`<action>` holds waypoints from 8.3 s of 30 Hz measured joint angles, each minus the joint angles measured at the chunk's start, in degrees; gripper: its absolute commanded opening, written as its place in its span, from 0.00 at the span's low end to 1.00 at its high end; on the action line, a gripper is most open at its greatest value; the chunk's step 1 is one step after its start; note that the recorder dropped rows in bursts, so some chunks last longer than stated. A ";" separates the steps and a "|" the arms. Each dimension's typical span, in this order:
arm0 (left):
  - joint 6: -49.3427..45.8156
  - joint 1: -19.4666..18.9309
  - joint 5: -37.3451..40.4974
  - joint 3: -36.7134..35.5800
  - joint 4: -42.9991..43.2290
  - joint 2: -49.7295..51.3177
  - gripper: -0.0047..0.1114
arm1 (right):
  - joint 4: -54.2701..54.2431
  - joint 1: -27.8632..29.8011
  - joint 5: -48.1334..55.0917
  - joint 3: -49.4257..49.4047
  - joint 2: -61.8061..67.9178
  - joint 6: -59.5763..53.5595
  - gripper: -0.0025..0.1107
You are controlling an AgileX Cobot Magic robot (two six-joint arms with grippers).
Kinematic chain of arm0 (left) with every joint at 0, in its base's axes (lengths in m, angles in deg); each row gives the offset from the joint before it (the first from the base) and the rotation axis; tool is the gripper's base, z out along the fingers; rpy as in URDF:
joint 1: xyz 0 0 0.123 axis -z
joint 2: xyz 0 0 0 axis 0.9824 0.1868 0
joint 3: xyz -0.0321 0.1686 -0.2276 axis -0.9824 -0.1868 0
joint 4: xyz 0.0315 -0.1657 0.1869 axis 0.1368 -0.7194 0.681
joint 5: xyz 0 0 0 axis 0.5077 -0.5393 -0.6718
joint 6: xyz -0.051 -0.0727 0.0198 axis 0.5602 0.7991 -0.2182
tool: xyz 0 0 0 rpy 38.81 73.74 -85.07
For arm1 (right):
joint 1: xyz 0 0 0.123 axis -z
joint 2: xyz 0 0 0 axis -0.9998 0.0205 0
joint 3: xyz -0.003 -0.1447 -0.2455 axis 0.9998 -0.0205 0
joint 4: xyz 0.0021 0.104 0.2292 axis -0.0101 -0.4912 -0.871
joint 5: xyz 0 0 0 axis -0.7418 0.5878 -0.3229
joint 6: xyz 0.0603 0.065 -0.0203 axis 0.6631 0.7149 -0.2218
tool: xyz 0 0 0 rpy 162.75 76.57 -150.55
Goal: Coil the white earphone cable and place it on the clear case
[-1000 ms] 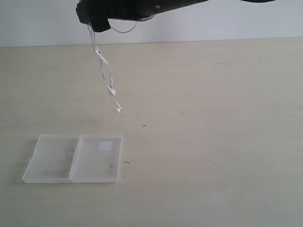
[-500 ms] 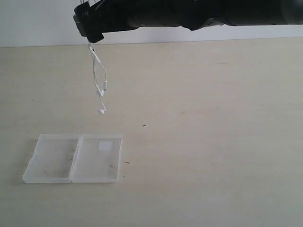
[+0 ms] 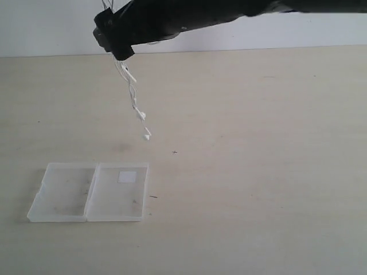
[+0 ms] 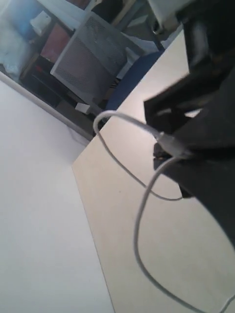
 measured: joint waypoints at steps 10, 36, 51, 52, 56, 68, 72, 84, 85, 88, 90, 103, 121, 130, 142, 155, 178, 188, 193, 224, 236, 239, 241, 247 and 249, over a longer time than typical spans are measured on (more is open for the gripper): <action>-3.47 0.00 12.34 6.90 15.59 0.61 0.04 | 9.86 0.00 12.50 0.12 -14.29 -4.91 0.68; -28.80 5.37 14.90 14.93 45.86 4.22 0.04 | 6.32 0.00 12.68 0.12 -12.92 -30.44 0.66; -31.80 6.63 13.29 14.93 47.86 4.22 0.04 | -4.87 0.00 16.34 0.99 -8.08 -42.58 0.66; -32.05 6.63 13.29 14.93 47.86 4.22 0.04 | -5.17 0.00 16.34 1.69 -7.38 -42.55 0.66; -32.58 6.63 13.19 14.93 48.07 4.22 0.04 | -7.16 0.00 16.51 6.43 -5.04 -42.71 0.66; -32.81 6.63 13.19 14.93 48.07 4.22 0.04 | -7.63 0.00 26.37 17.00 1.34 -42.02 0.56; -32.81 6.63 13.19 14.93 48.07 4.22 0.04 | -7.24 0.00 26.75 17.96 1.34 -41.57 0.51; -32.81 6.63 12.85 14.93 48.07 4.22 0.04 | -0.16 0.00 27.09 17.96 1.89 -33.98 0.28; -32.81 6.63 12.85 14.93 48.07 4.22 0.04 | -0.05 0.00 27.09 17.96 2.00 -33.66 0.30; -32.81 6.63 12.85 14.93 48.07 4.22 0.04 | -0.02 0.00 27.09 17.96 1.94 -31.21 0.41; -32.81 6.63 12.85 14.93 47.95 4.22 0.04 | 0.08 0.00 27.09 17.96 1.94 -30.33 0.49; -33.03 6.63 13.05 14.93 45.12 4.22 0.04 | 2.12 0.00 29.18 17.96 0.55 -27.29 0.61; -34.48 6.63 13.06 14.93 44.71 4.22 0.04 | 6.56 0.00 24.71 17.96 1.17 -24.78 0.47; -27.72 6.63 10.21 14.93 43.41 4.22 0.04 | 0.23 0.00 24.93 17.96 -2.78 -15.45 0.48; -7.21 6.63 7.99 14.93 37.98 4.22 0.04 | 7.35 0.00 27.66 17.96 -7.80 4.05 0.59; 4.40 6.63 5.38 15.41 28.13 4.22 0.04 | 10.41 0.00 27.64 10.95 -9.93 14.46 0.56; 19.04 5.16 4.82 20.06 28.21 4.22 0.04 | 10.11 0.00 5.18 0.50 -3.57 13.66 0.95; 19.89 5.16 4.73 20.06 28.21 4.22 0.04 | 10.11 0.00 -5.99 0.41 0.99 17.90 0.95; 20.24 5.16 4.41 20.06 27.89 4.22 0.04 | 9.75 0.00 -12.07 0.41 1.22 22.46 0.95; 20.35 5.16 4.26 20.06 24.11 4.22 0.04 | 8.42 0.00 -12.31 0.41 2.00 27.13 0.82; 20.35 5.16 4.26 20.06 23.87 4.22 0.04 | 8.42 0.00 -11.83 0.41 1.54 24.99 0.80; 20.35 5.16 4.26 20.06 23.75 4.22 0.04 | 9.77 0.00 -8.27 0.41 1.02 21.67 0.80; 20.46 5.10 4.26 20.06 23.75 4.22 0.04 | 10.11 0.00 -5.31 0.41 -0.51 20.70 0.80; 20.46 4.66 4.26 20.06 23.65 4.22 0.04 | 12.56 0.00 -4.09 0.41 -8.25 20.48 0.87; 20.53 4.66 4.26 20.06 23.65 4.22 0.04 | 14.31 0.00 -2.96 0.41 -8.49 20.48 0.90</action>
